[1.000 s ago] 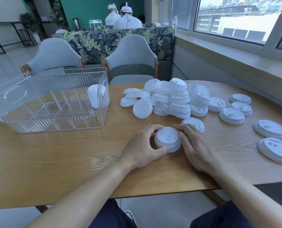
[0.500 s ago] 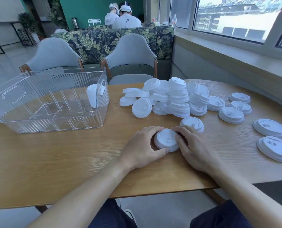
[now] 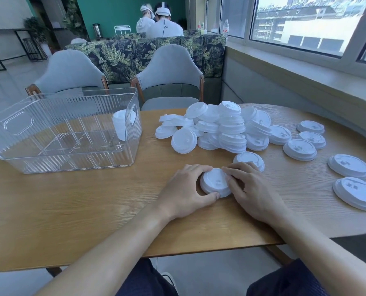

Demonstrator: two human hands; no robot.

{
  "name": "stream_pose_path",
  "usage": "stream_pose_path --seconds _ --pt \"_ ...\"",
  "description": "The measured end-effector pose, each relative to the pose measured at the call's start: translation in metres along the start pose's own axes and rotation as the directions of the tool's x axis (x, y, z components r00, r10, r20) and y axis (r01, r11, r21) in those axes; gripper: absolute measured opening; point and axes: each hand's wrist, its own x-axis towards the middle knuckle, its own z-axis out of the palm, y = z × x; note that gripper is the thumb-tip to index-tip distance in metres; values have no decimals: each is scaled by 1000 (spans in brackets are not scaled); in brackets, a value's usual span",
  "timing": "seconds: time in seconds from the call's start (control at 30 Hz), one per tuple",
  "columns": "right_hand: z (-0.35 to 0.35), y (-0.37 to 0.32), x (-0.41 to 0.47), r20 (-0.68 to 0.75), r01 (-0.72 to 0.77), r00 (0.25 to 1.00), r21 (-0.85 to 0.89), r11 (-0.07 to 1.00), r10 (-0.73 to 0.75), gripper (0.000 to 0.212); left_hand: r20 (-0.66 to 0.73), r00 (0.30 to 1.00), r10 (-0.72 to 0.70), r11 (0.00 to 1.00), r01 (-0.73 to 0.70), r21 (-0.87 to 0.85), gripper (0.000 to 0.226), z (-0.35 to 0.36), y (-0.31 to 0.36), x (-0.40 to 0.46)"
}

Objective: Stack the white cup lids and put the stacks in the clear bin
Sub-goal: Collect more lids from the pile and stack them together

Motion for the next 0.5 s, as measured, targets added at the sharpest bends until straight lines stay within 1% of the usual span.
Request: stream_pose_path --seconds 0.17,0.3,0.37,0.4,0.47,0.5 --pt "0 -1 0 -4 7 1000 -10 1000 -8 34 -1 1000 -2 1000 2 9 71 0 1 -1" --pt "1 2 0 -39 -5 999 -1 1000 5 31 -10 999 37 999 -36 36 68 -1 4 -3" --pt "1 5 1 -108 -57 992 11 998 57 29 -26 998 57 997 -56 49 69 -1 5 -3" --pt "0 6 2 -168 -92 981 16 996 93 28 -29 998 61 997 -60 52 72 -1 5 -3" --pt "-3 8 5 -290 -183 939 36 982 186 23 -25 998 60 997 -58 53 80 -1 7 -2" --pt "-5 9 6 -326 -234 914 57 971 240 23 -23 998 61 997 -59 56 83 -1 7 -1"
